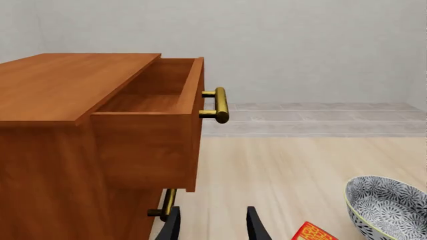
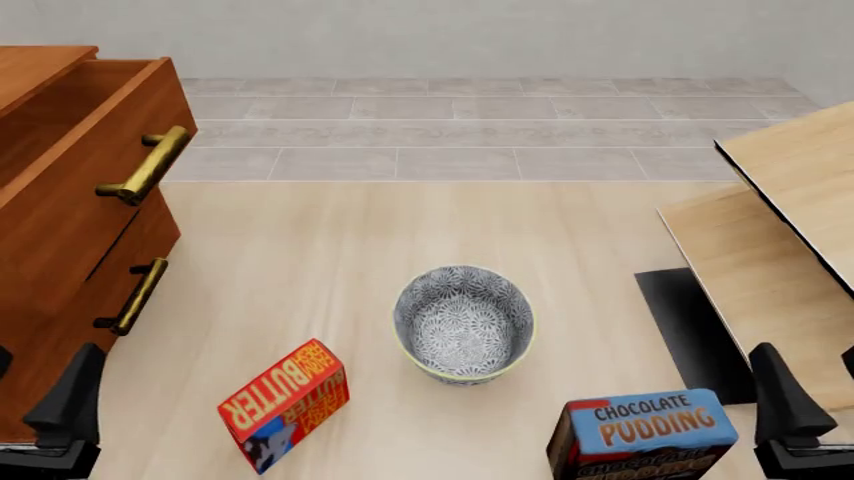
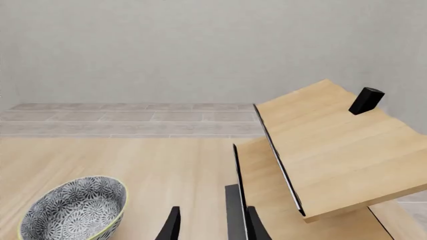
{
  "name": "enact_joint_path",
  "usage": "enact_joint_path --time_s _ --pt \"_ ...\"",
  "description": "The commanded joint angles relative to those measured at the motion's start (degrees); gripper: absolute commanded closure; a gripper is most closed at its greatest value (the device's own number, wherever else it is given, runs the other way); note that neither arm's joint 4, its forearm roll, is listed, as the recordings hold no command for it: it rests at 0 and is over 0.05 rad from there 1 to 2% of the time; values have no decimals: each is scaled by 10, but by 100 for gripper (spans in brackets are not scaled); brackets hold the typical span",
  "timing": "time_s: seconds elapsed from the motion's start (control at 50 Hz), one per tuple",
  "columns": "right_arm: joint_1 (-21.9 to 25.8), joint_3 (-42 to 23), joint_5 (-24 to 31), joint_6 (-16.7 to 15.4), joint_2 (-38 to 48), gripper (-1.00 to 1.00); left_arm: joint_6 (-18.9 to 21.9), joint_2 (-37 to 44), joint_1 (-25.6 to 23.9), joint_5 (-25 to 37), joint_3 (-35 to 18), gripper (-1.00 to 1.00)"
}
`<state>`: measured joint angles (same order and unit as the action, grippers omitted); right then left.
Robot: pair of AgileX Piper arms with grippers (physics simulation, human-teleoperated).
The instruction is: Close the top drawer of the cabinet.
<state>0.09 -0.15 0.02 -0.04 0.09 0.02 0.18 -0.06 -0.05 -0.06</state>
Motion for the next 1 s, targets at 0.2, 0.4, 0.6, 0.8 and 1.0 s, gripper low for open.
enact_joint_path --time_s 0.2,0.4,0.6,0.8,1.0 --pt "1 -13 3 2 4 -100 8 8 -2 -3 -4 -100" --pt "3 -7 -2 0 0 -100 41 12 -12 2 -17 -100" --pt "2 -6 -4 1 0 -100 84 40 -37 -14 -26 -100" --pt "14 -5 -7 -5 0 -100 181 58 -62 -48 -26 -100" --pt "28 0 -8 -13 -1 -100 291 120 -65 -125 -19 -100"
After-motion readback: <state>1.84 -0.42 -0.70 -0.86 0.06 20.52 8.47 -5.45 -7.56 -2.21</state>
